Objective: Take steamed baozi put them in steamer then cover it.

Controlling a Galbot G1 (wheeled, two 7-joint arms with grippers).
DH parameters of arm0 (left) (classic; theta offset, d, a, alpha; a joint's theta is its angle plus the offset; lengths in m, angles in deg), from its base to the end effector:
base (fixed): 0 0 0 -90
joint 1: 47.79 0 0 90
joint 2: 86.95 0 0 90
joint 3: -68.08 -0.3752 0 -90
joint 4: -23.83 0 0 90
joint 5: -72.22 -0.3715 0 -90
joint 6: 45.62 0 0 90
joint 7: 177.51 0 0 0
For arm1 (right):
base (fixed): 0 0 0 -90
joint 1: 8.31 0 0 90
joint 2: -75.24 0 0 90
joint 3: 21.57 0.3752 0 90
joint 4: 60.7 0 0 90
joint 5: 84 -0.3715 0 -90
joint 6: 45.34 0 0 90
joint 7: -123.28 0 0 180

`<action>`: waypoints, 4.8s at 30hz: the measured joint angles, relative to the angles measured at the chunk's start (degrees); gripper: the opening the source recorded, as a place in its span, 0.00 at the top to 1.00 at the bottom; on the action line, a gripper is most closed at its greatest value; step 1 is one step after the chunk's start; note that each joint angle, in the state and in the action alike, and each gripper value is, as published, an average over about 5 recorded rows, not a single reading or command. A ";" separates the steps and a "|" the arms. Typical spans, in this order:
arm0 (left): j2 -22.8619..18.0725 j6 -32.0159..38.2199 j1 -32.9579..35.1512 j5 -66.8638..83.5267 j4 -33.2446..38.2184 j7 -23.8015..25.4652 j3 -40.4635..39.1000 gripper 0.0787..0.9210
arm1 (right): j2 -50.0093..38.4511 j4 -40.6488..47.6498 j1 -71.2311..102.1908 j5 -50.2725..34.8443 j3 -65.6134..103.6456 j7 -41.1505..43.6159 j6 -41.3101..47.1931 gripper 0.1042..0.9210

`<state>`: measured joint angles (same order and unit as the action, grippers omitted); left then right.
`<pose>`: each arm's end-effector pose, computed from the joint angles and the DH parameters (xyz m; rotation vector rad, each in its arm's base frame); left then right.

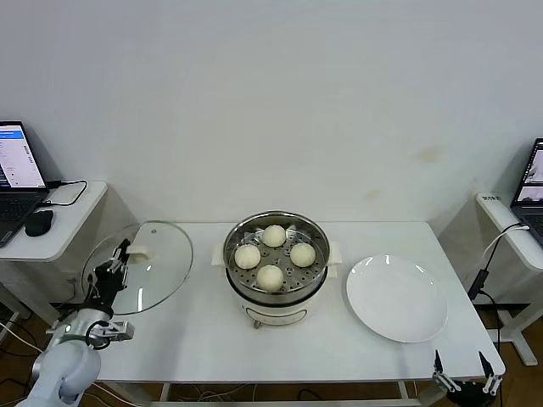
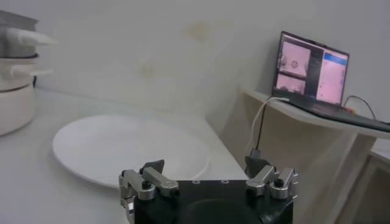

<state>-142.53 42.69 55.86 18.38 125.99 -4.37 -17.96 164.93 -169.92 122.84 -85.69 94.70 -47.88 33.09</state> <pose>0.2976 0.1885 -0.3098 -0.0673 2.1925 2.1230 0.0710 -0.1566 -0.3968 -0.3296 -2.9162 0.3412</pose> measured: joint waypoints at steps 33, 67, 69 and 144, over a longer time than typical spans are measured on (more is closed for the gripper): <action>-12.81 -21.70 -21.89 -15.78 4.12 16.64 -32.05 0.94 | 0.95 1.37 -2.92 8.56 -4.66 -3.86 0.66 0.12; -28.86 -23.67 -23.60 -28.19 -6.11 19.97 -34.99 0.94 | 0.94 2.93 -2.85 10.01 -6.98 -3.96 1.10 0.12; -29.09 -23.68 -23.48 -28.28 -6.12 20.01 -35.05 0.94 | 0.94 2.97 -2.86 10.02 -7.11 -3.95 1.12 0.12; -12.42 14.01 24.68 68.44 9.80 -3.56 -7.50 0.12 | -3.84 -4.30 6.39 2.91 -18.26 -0.31 -3.10 0.12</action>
<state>-154.95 56.69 80.55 86.82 135.79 -7.93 -25.46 161.09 -174.22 129.22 -82.77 76.44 -48.19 29.99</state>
